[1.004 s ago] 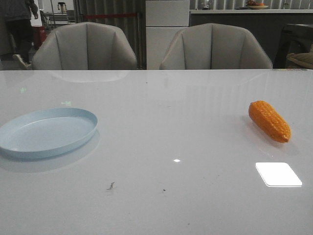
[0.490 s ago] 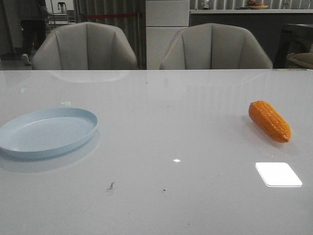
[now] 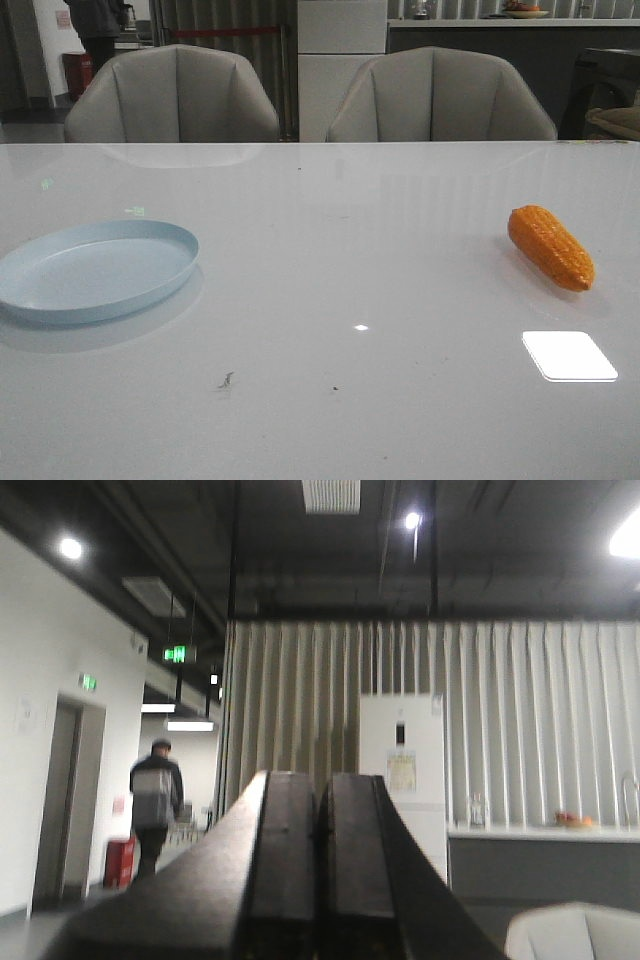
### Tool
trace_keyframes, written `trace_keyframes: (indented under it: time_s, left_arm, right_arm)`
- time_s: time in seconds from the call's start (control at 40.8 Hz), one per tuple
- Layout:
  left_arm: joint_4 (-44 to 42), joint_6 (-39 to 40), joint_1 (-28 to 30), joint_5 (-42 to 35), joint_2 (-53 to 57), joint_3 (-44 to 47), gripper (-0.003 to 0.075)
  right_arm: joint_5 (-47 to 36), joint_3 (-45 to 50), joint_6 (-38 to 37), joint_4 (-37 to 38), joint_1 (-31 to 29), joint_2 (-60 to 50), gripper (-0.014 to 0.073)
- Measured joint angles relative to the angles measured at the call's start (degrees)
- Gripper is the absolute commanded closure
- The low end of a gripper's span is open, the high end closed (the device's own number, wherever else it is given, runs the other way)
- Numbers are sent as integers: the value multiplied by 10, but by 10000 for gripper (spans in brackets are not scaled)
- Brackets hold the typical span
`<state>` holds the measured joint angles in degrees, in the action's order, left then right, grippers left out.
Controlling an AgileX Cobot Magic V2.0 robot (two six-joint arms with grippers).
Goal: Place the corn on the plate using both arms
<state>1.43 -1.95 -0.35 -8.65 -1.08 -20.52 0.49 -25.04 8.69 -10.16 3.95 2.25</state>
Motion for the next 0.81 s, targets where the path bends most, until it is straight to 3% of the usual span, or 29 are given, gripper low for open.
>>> trace_keyframes:
  time_s: [0.294, 0.441, 0.686, 0.808]
  left_arm:
    - [-7, 0, 0, 119, -154, -196, 631]
    - [-8, 0, 0, 179, -244, -210, 631]
    - [0, 0, 0, 364, -363, -210, 626]
    - [1, 0, 0, 402, -411, -210, 521]
  right_arm:
    - [55, -168, 0, 2, 0, 193, 536]
    - [82, -180, 0, 2, 0, 289, 536]
    - [251, -180, 0, 3, 0, 449, 536]
    - [303, -180, 0, 3, 0, 513, 536]
